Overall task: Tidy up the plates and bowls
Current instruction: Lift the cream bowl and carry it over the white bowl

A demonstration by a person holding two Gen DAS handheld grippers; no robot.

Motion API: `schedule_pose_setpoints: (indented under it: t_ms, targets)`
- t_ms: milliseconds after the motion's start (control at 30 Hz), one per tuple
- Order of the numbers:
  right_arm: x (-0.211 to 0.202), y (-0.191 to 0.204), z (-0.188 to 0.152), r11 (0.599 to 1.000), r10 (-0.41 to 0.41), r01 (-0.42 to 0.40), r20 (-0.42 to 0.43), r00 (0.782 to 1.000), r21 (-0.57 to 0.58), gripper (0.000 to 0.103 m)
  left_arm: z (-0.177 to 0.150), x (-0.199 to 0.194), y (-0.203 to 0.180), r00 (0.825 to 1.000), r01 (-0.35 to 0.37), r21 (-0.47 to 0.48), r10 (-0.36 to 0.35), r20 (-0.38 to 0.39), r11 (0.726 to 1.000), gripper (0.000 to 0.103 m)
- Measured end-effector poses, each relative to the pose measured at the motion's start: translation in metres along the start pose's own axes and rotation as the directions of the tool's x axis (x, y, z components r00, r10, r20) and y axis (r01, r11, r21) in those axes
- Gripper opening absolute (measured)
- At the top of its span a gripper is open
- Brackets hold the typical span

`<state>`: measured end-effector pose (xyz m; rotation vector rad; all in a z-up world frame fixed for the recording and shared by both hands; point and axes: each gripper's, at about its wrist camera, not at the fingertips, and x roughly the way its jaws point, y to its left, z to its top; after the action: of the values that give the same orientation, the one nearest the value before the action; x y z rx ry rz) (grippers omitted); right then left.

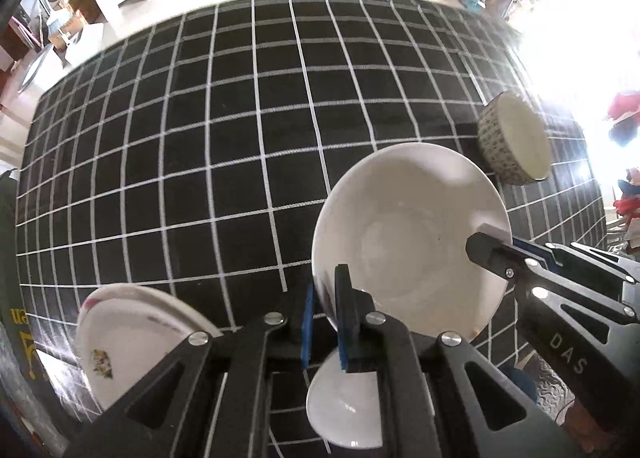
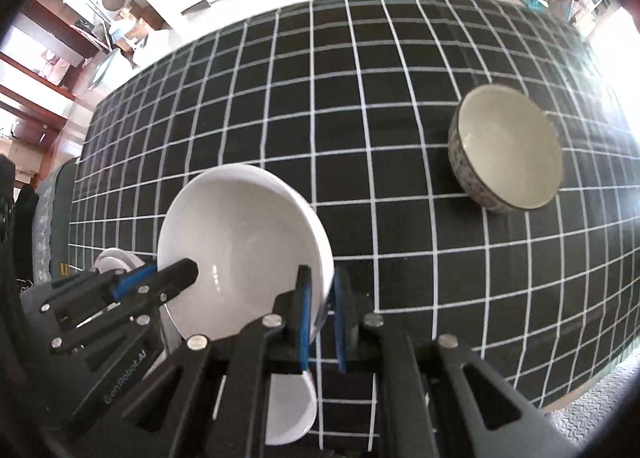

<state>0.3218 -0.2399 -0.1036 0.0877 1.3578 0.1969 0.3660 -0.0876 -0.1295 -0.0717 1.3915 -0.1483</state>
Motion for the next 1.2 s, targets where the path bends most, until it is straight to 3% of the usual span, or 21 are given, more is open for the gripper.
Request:
schedule_pose_setpoints:
  t_ms: [300, 467, 1200]
  targets:
    - [-0.040, 0.011, -0.027, 0.999, -0.012, 0.013, 0.045, 0.999, -0.038, 0.013, -0.025, -0.057, 0.012, 0.998, 0.002, -0.001, -0.002, 0.066, 1.000, 0.008]
    - [-0.039, 0.033, -0.039, 0.998, -0.020, 0.022, 0.044, 0.999, -0.054, 0.013, -0.041, -0.069, 0.008, 0.997, 0.001, -0.009, 0.000, 0.077, 1.000, 0.008]
    - [0.004, 0.034, -0.084, 0.996, -0.066, 0.062, -0.065, 0.996, -0.071, 0.013, -0.098, -0.030, -0.008, 1.000, -0.013, -0.023, 0.013, -0.013, 1.000, 0.008]
